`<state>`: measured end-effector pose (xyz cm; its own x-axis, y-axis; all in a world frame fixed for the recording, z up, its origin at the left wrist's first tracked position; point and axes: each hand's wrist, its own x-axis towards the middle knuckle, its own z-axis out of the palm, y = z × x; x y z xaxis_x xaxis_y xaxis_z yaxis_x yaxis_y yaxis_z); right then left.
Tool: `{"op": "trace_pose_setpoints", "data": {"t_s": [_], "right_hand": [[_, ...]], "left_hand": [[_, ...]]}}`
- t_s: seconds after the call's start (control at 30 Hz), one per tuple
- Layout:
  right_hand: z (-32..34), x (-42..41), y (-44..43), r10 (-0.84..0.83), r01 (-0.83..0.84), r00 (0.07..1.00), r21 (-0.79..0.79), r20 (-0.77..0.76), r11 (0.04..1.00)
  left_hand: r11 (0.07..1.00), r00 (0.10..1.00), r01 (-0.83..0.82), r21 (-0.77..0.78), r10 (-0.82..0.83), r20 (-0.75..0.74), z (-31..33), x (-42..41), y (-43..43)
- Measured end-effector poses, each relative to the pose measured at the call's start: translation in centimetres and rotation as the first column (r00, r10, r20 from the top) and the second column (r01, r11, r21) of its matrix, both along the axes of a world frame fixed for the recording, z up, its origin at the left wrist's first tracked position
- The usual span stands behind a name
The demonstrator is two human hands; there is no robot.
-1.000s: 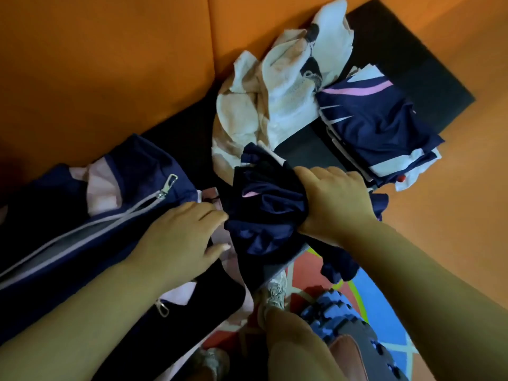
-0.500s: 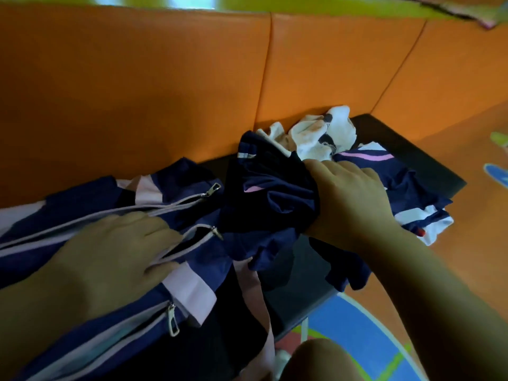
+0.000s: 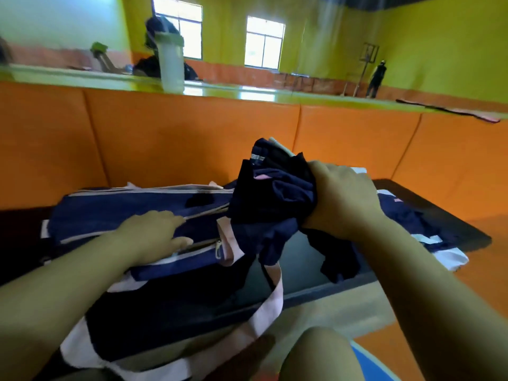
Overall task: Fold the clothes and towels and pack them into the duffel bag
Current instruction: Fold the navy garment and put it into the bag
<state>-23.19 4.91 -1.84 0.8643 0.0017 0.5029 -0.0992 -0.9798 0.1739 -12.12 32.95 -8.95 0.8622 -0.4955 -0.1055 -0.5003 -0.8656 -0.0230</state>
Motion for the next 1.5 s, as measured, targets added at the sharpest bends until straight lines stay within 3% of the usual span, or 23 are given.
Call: {"op": "trace_pose_setpoints", "data": {"t_s": [0.2, 0.33, 0.43, 0.6, 0.87, 1.0, 1.13, 1.3, 1.4, 1.5], "right_hand": [[-0.7, -0.1, 2.2, 0.099, -0.100, 0.995, -0.025, -0.014, 0.995], [-2.1, 1.7, 2.7, 0.101, -0.110, 0.989, -0.075, -0.112, 0.991], [-3.4, 3.8, 2.8, 0.140, -0.145, 0.988, -0.100, -0.060, 0.984], [-5.1, 7.1, 2.6, 0.259, -0.262, 0.965, -0.137, -0.034, 0.955], [-6.4, 10.6, 2.6, 0.377, -0.407, 0.912, -0.229, -0.164, 0.884], [-5.4, 11.7, 3.5, 0.490, -0.523, 0.852, -0.243, -0.185, 0.817], [-3.9, 12.7, 5.5, 0.621, -0.649, 0.760, -0.279, -0.192, 0.708], [-4.2, 14.8, 9.0, 0.759, -0.777, 0.626, -0.216, -0.177, 0.591], [-5.7, 16.7, 10.4, 0.775, -0.799, 0.601, -0.188, -0.196, 0.572], [-6.6, 17.6, 11.2, 0.736, -0.782, 0.611, -0.074, -0.292, 0.619]], "left_hand": [[0.998, 0.998, -0.057, -0.016, 0.057, -0.031, -2.5, -0.3, 2.3], [0.998, 0.993, -0.064, 0.012, 0.062, 0.102, -3.5, 0.8, 2.9], [0.998, 0.974, -0.063, 0.021, 0.057, 0.221, -3.4, 2.2, 3.1], [0.997, 0.982, -0.054, 0.063, 0.041, 0.185, -1.9, 5.9, 3.4], [0.974, 0.997, 0.018, -0.227, 0.001, 0.083, 0.0, 10.2, 3.7], [0.972, 0.981, 0.152, -0.178, -0.127, 0.144, 2.3, 12.2, 3.6], [0.959, 0.981, 0.174, -0.222, -0.149, 0.125, 5.1, 13.9, 3.5], [0.943, 0.975, 0.221, -0.248, -0.204, 0.093, 8.1, 14.9, 3.8], [0.930, 0.974, 0.220, -0.294, -0.191, 0.126, 9.1, 14.7, 3.9], [0.909, 0.969, 0.229, -0.349, -0.180, 0.168, 9.5, 14.2, 4.0]]}}
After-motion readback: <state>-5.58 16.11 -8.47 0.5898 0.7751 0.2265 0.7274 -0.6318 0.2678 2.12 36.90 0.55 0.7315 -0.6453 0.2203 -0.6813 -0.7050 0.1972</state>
